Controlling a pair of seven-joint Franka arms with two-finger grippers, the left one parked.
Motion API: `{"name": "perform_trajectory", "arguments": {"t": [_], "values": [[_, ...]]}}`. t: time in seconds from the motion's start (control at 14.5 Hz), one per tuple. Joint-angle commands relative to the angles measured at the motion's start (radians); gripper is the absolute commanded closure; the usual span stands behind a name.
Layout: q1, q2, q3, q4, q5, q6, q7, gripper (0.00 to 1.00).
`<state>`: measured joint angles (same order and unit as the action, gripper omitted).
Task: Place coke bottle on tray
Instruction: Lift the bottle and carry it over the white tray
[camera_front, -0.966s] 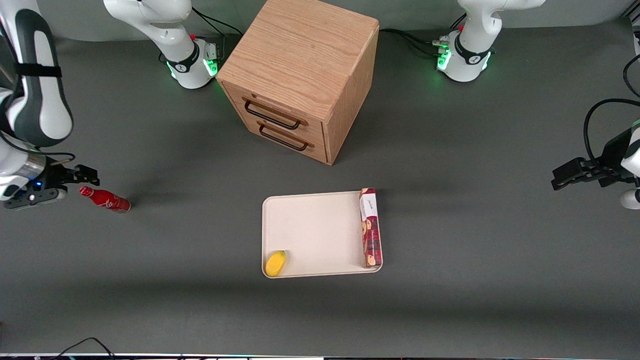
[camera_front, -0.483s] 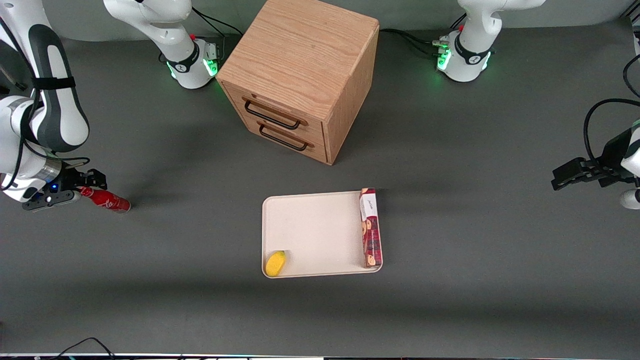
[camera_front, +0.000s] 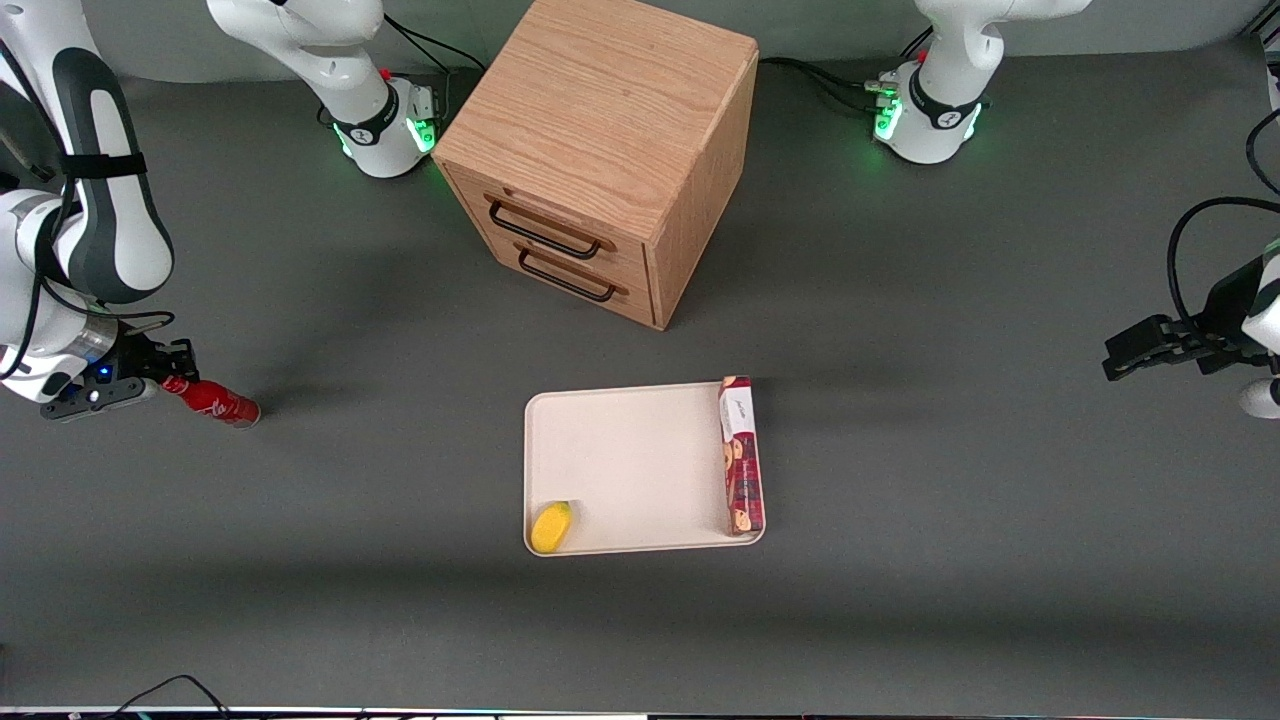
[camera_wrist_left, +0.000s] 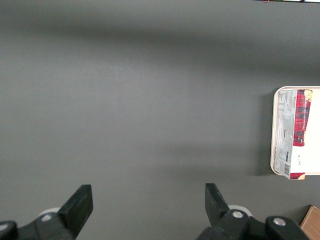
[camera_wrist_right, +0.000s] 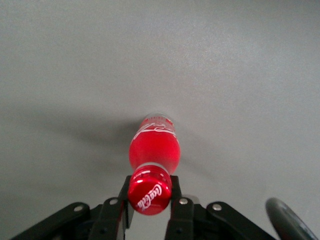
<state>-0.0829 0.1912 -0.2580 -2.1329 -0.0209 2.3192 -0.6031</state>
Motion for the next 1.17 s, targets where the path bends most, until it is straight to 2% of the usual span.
{"name": "perform_trajectory", "arguments": {"t": [0.0, 0.34, 0.48, 0.62, 0.83, 1.1], "values": [[0.014, -0.048, -0.001, 0.028, -0.013, -0.044, -0.004, 1.00], [0.031, -0.067, 0.040, 0.397, 0.002, -0.493, -0.003, 1.00], [0.034, -0.064, 0.090, 0.563, 0.013, -0.640, 0.035, 1.00], [0.034, -0.053, 0.178, 0.730, 0.022, -0.781, 0.133, 1.00], [0.037, -0.026, 0.359, 0.882, 0.018, -0.940, 0.447, 1.00], [0.041, 0.052, 0.658, 0.884, 0.013, -0.926, 0.987, 1.00]]}}
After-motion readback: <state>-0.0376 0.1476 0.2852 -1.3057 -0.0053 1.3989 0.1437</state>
